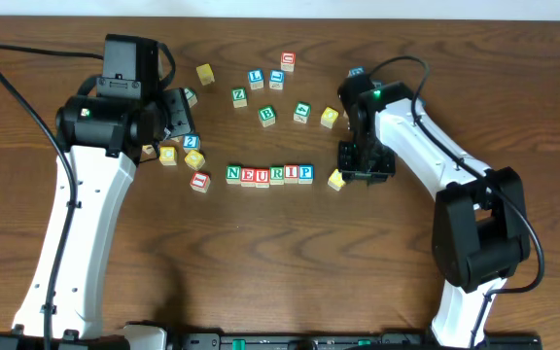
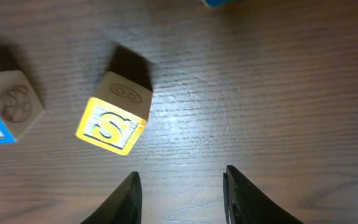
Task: Spell out NEURIPS
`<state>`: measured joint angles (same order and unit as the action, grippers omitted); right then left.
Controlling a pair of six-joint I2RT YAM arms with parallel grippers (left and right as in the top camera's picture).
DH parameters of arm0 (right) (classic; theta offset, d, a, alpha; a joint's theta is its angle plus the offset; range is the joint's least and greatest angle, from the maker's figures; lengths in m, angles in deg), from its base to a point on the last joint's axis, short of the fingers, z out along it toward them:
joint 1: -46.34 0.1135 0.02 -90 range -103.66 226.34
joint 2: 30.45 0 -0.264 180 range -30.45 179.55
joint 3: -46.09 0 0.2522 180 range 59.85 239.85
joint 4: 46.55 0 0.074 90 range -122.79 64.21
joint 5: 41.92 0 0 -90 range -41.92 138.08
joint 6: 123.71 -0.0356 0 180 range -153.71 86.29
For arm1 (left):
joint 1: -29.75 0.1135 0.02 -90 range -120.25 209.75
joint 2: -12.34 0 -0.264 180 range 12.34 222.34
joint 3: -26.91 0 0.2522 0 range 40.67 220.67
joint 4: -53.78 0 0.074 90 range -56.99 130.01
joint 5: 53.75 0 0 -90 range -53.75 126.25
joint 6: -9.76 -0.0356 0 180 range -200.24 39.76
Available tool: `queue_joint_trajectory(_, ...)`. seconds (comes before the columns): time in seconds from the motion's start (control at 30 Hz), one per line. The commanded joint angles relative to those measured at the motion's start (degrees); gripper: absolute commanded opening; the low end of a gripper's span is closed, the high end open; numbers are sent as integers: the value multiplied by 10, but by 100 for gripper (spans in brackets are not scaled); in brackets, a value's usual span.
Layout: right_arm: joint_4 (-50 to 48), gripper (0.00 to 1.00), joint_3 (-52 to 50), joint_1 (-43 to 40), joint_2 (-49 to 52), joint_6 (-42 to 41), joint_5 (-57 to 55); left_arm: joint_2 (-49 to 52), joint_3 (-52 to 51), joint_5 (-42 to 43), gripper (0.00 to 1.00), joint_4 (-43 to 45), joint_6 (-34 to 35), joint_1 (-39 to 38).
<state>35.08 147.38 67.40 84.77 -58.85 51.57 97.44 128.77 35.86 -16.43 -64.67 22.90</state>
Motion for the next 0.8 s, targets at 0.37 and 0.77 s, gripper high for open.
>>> queue_joint_trajectory(0.37, -59, 34, -57, 0, -13, 5, 5, 6, 3, -10, 61, 0, -5, 2)
queue_joint_trajectory(0.77, -94, 34, -85, 0, -13, 5, 5, 6, 3, -10, 61, 0, -5, 2)
